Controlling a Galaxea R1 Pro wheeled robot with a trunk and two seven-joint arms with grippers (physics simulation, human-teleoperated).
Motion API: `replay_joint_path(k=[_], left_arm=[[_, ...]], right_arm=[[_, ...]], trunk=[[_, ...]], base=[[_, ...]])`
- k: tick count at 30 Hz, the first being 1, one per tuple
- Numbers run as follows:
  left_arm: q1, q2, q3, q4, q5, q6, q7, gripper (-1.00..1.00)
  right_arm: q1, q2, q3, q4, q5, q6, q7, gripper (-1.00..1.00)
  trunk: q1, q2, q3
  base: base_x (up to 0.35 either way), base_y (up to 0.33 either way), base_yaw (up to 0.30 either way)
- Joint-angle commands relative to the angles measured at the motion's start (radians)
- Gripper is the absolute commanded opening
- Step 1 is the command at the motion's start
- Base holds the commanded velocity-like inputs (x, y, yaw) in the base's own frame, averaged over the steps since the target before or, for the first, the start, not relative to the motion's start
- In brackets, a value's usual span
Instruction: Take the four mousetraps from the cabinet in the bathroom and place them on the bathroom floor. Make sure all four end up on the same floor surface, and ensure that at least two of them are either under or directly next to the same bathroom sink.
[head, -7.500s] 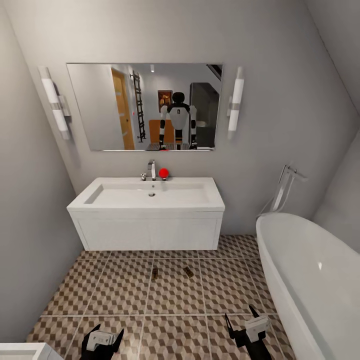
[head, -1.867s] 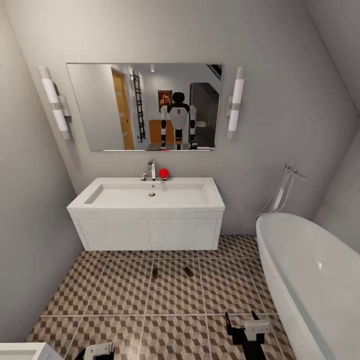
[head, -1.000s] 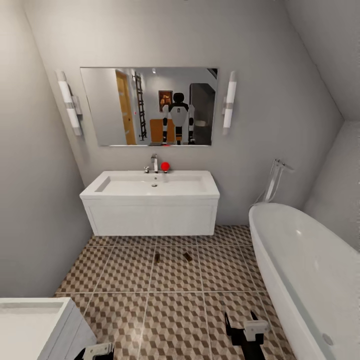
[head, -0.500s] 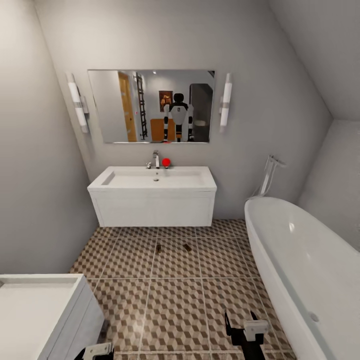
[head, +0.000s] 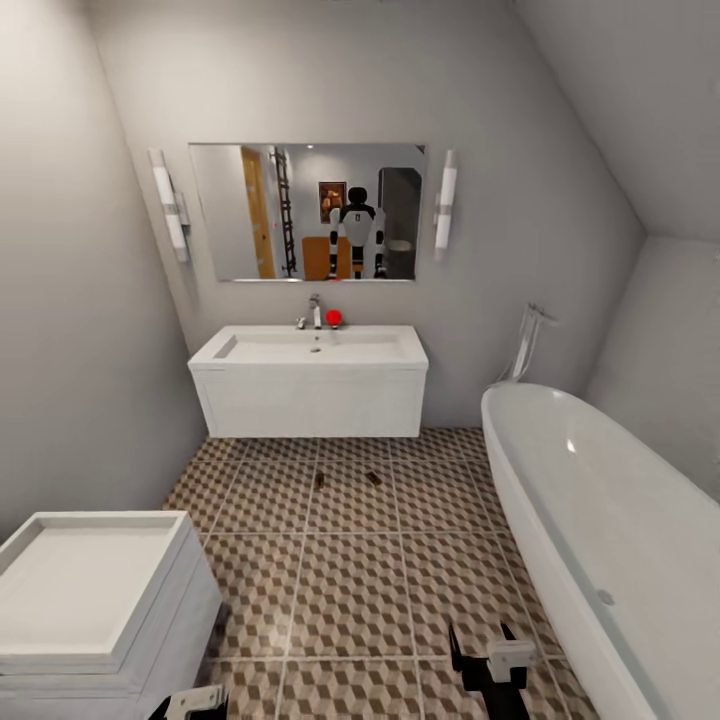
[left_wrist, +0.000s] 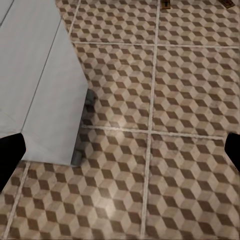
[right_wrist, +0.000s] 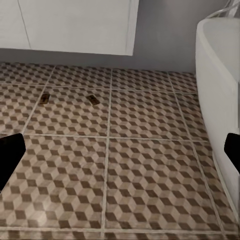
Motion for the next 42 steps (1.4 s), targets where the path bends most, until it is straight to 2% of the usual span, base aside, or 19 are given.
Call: replay_joint_path(k=[1,12,42], left_arm=[[-0.002,0.0,-0.004,0.004,0.009,-0.006,-0.003,1.0],[-0.002,0.0,-0.004,0.004,0.009,-0.006,-0.003,1.0],[-0.002,0.0,-0.004,0.004,0.009,-0.006,-0.003,1.0]], right_arm=[[-0.001,0.0,0.009,0.001,-0.007,-0.003,-0.003,1.0],[-0.001,0.0,0.009,0.001,-0.007,-0.003,-0.005,1.0],[-0.001,0.001,0.009,0.0,-0.007,-0.003,-0.005,1.0]], trunk=[[0.0,-0.002,-0.002],[0.0,-0.002,-0.002],[0.0,-0.002,-0.002]], base=[[-0.323,0.0,0.0],[-0.246,0.0,0.0],[-0.006,0.0,0.0]])
